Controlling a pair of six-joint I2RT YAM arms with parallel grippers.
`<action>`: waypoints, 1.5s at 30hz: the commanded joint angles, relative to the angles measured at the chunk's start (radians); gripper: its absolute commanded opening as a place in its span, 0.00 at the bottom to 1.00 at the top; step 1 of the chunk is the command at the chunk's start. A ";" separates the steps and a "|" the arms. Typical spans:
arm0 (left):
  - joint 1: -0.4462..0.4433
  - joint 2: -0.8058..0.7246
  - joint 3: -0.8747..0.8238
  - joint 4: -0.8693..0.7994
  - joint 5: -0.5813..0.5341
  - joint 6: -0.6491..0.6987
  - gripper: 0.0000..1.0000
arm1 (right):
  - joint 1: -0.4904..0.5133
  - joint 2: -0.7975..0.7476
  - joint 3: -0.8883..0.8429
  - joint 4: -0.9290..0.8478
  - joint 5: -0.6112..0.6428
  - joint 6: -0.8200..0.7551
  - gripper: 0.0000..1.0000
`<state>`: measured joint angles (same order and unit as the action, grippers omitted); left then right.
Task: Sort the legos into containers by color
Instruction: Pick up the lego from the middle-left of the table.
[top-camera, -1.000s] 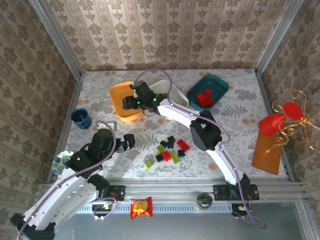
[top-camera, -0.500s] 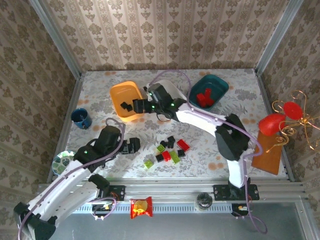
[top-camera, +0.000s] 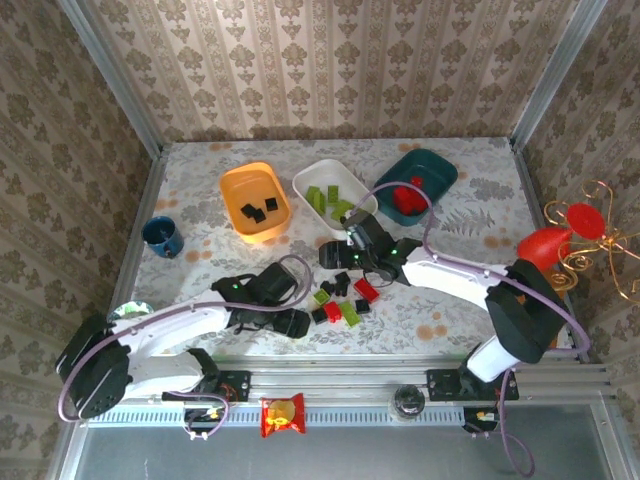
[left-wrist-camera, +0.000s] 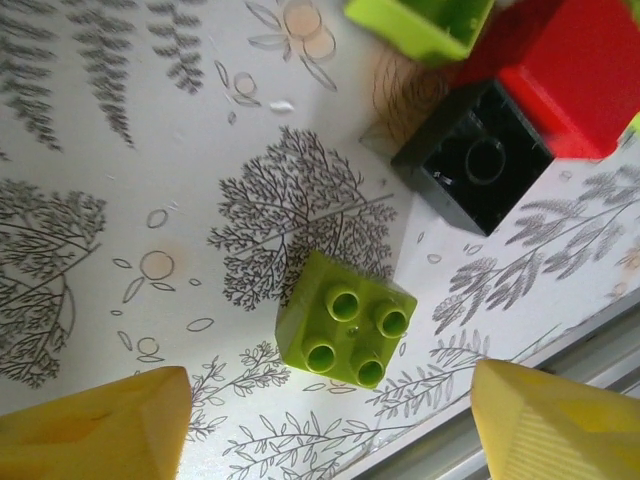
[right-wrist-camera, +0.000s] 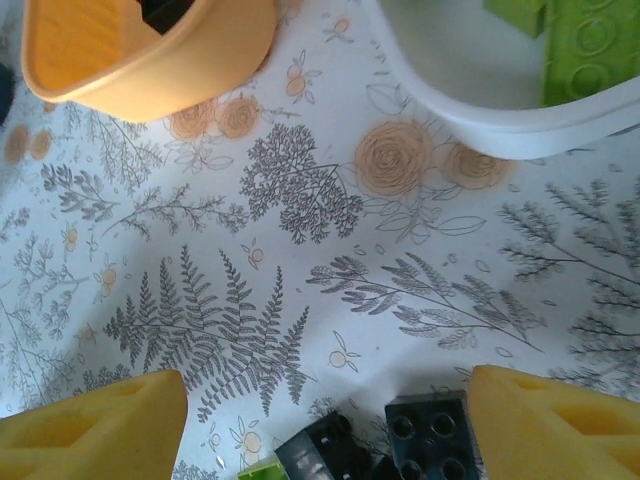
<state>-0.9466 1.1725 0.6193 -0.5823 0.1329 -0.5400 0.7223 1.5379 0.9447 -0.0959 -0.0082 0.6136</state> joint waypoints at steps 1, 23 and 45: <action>-0.029 0.063 0.041 0.004 -0.029 0.038 0.73 | -0.011 -0.063 -0.028 0.015 0.040 0.033 0.76; -0.112 0.298 0.120 0.021 -0.105 0.086 0.54 | -0.087 -0.181 -0.122 0.006 0.089 0.052 0.77; -0.030 0.101 0.144 -0.034 -0.184 0.057 0.31 | -0.104 -0.194 -0.142 0.008 0.114 0.081 0.77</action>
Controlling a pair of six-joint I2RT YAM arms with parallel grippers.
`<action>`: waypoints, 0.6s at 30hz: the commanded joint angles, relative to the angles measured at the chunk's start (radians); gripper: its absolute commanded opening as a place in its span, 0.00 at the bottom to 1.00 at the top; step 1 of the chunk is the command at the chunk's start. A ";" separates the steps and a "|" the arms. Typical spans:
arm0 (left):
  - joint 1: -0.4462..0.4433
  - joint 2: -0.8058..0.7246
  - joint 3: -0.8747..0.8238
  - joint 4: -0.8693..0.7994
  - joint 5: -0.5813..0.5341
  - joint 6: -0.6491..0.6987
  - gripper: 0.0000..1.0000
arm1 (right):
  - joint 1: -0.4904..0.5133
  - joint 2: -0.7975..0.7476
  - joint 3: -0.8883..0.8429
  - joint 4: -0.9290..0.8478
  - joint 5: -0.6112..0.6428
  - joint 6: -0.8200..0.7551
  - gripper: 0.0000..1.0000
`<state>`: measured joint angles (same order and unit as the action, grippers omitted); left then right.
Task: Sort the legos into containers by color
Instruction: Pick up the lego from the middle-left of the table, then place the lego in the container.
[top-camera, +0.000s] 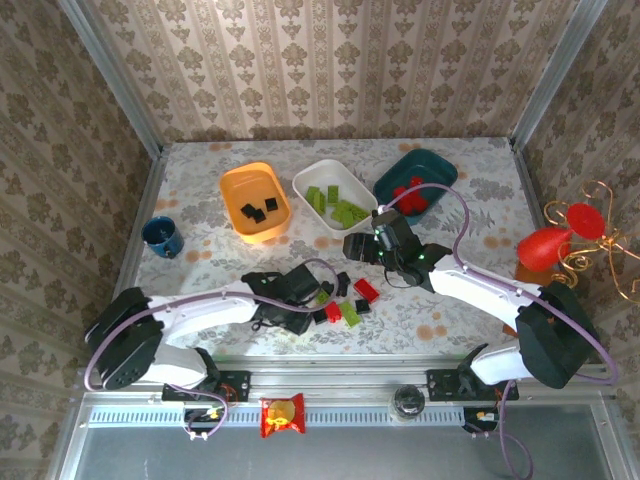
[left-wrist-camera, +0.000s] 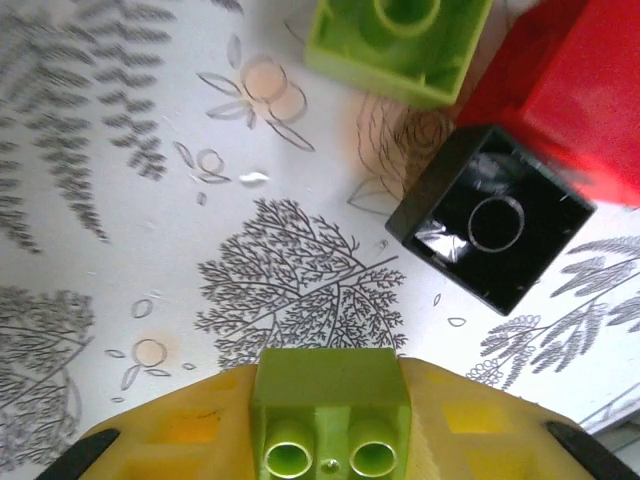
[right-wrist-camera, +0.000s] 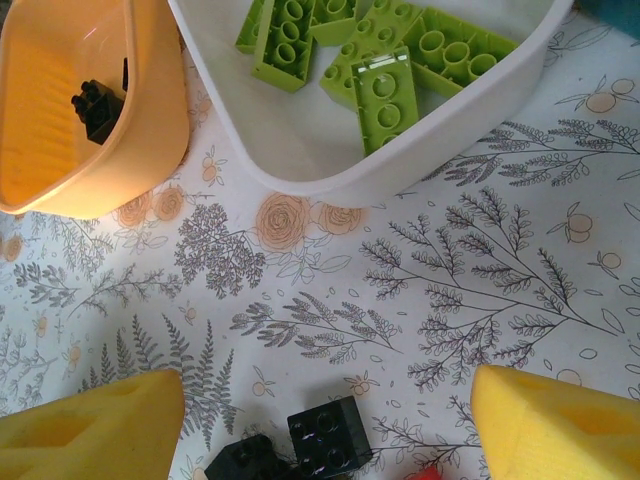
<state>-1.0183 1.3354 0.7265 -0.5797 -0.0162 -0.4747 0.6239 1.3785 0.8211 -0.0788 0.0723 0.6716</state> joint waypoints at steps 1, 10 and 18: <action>0.065 -0.081 0.050 -0.032 -0.040 0.001 0.31 | -0.006 -0.042 -0.023 -0.007 0.041 0.026 0.77; 0.271 0.120 0.453 0.129 0.002 0.184 0.31 | -0.011 -0.092 -0.058 -0.024 0.063 0.048 0.77; 0.362 0.566 0.922 0.107 0.066 0.244 0.31 | -0.012 -0.151 -0.115 -0.077 0.061 0.068 0.77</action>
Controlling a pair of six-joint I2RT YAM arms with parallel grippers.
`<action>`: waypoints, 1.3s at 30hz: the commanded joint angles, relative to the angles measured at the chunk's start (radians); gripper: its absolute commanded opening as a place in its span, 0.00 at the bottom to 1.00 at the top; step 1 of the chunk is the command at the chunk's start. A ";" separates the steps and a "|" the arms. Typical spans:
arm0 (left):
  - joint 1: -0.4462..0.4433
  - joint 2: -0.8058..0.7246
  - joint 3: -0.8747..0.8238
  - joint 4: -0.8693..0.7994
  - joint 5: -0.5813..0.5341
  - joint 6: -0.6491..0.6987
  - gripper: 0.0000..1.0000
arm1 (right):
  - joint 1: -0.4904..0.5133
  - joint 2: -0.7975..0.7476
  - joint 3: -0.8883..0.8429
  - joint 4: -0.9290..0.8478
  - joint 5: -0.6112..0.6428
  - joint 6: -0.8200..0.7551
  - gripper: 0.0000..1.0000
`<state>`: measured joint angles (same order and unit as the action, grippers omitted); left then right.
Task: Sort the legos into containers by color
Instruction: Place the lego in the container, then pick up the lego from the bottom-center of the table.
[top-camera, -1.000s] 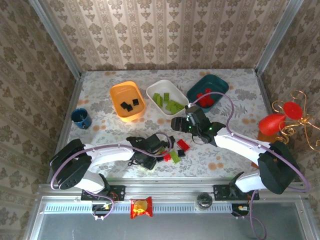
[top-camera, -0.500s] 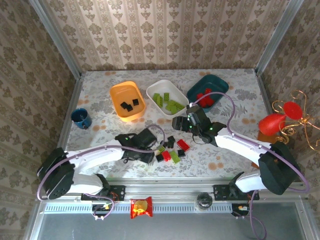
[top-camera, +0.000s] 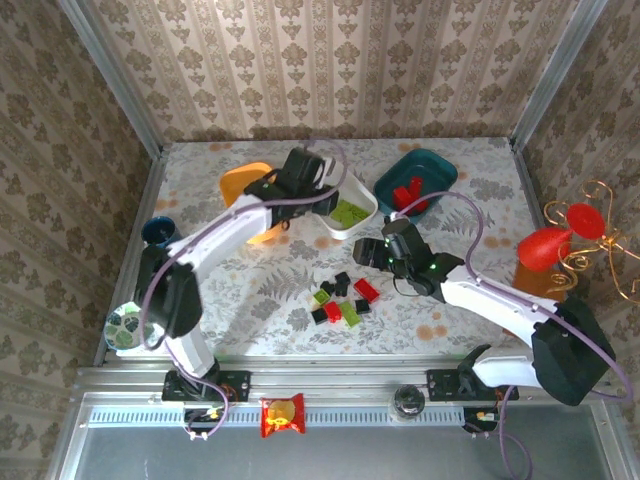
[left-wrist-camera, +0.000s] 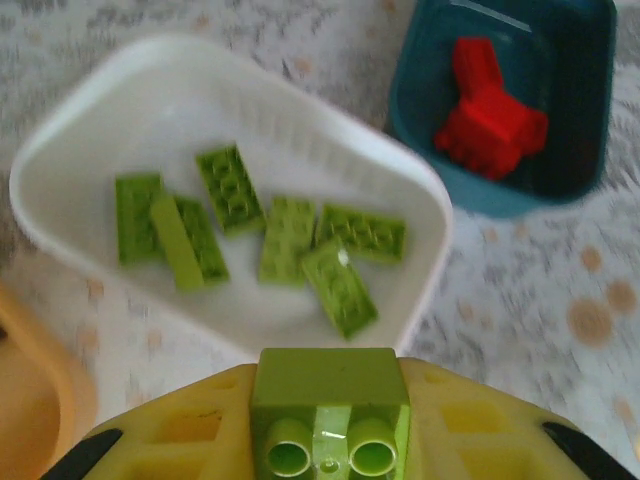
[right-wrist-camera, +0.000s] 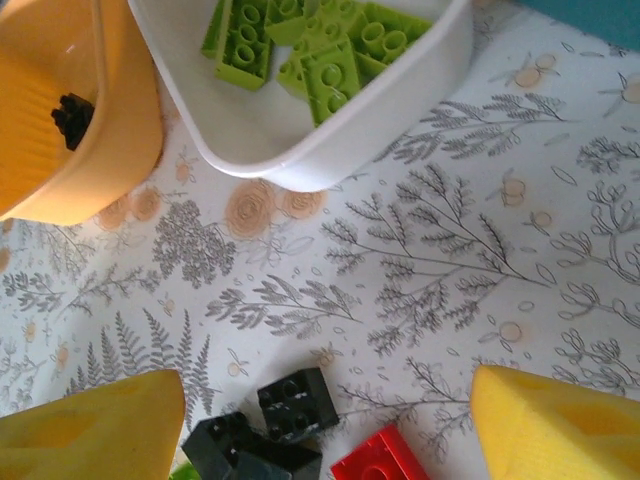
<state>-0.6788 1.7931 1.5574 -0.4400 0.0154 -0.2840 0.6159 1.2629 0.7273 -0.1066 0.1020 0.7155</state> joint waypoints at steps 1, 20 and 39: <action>0.029 0.153 0.136 -0.051 0.036 0.055 0.31 | -0.004 -0.044 -0.025 -0.058 0.030 0.024 0.77; 0.022 0.216 0.447 -0.089 0.200 -0.013 0.84 | 0.082 0.092 0.009 -0.219 -0.051 -0.058 0.83; -0.057 -0.659 -0.583 0.165 0.062 -0.181 1.00 | 0.118 0.300 0.125 -0.309 0.019 -0.118 0.73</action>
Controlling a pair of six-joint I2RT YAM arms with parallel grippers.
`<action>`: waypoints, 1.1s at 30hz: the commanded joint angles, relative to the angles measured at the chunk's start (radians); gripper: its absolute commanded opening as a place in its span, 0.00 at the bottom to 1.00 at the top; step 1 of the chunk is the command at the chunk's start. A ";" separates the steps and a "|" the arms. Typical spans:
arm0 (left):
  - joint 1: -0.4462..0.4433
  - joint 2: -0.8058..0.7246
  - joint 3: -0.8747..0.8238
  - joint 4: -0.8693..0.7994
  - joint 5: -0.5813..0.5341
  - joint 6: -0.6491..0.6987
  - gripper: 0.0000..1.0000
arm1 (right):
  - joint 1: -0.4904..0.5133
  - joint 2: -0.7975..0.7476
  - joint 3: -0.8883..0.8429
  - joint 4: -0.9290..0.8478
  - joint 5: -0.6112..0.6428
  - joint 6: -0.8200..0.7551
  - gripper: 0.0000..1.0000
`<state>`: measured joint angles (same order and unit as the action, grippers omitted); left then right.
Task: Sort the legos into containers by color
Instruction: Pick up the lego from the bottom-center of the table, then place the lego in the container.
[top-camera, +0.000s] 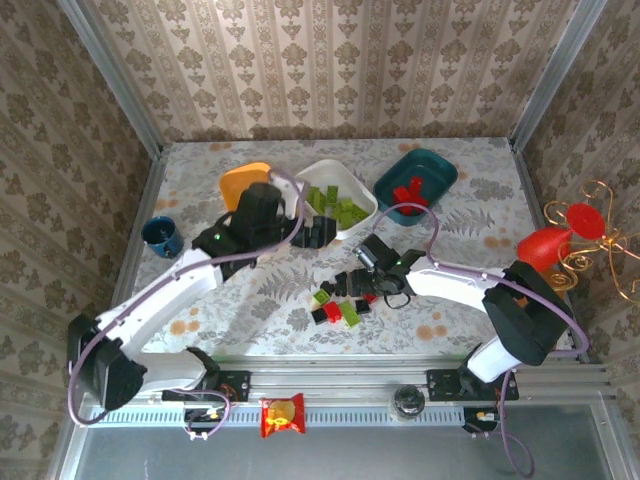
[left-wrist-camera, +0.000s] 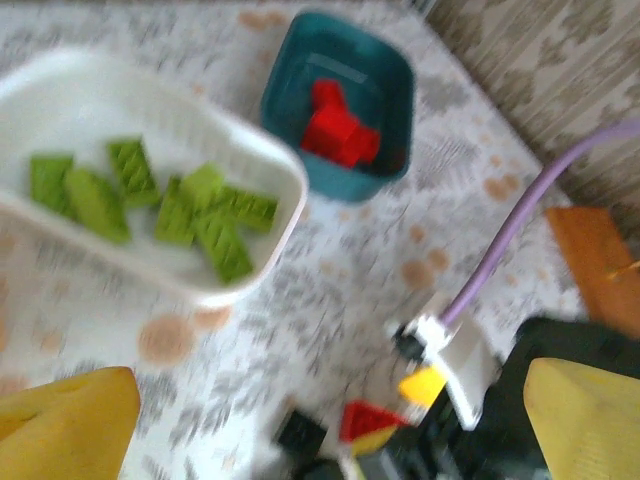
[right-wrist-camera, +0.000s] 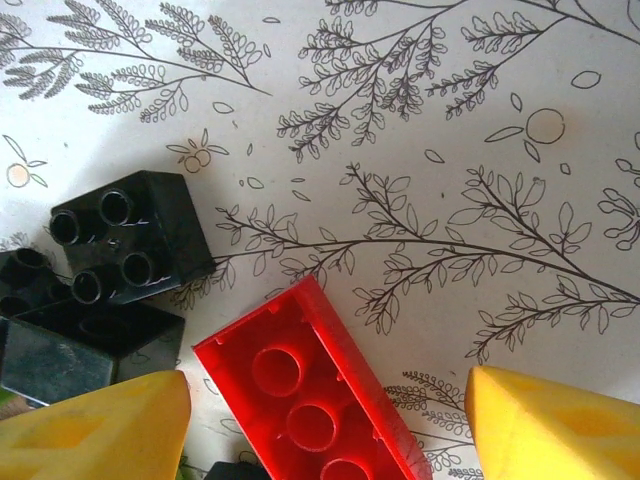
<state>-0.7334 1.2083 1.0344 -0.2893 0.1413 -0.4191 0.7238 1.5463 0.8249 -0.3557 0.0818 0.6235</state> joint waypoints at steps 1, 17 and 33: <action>-0.001 -0.109 -0.093 0.014 -0.077 -0.050 1.00 | 0.012 0.021 0.029 -0.065 0.043 -0.030 0.73; 0.003 -0.199 -0.226 -0.028 -0.129 -0.068 1.00 | 0.008 0.073 0.074 -0.110 0.099 -0.021 0.43; 0.008 -0.228 -0.307 -0.028 -0.135 -0.095 1.00 | -0.190 -0.150 0.178 -0.109 0.187 -0.039 0.30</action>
<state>-0.7315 1.0027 0.7483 -0.3130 0.0135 -0.4835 0.5858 1.4178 0.9413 -0.4599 0.2096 0.5980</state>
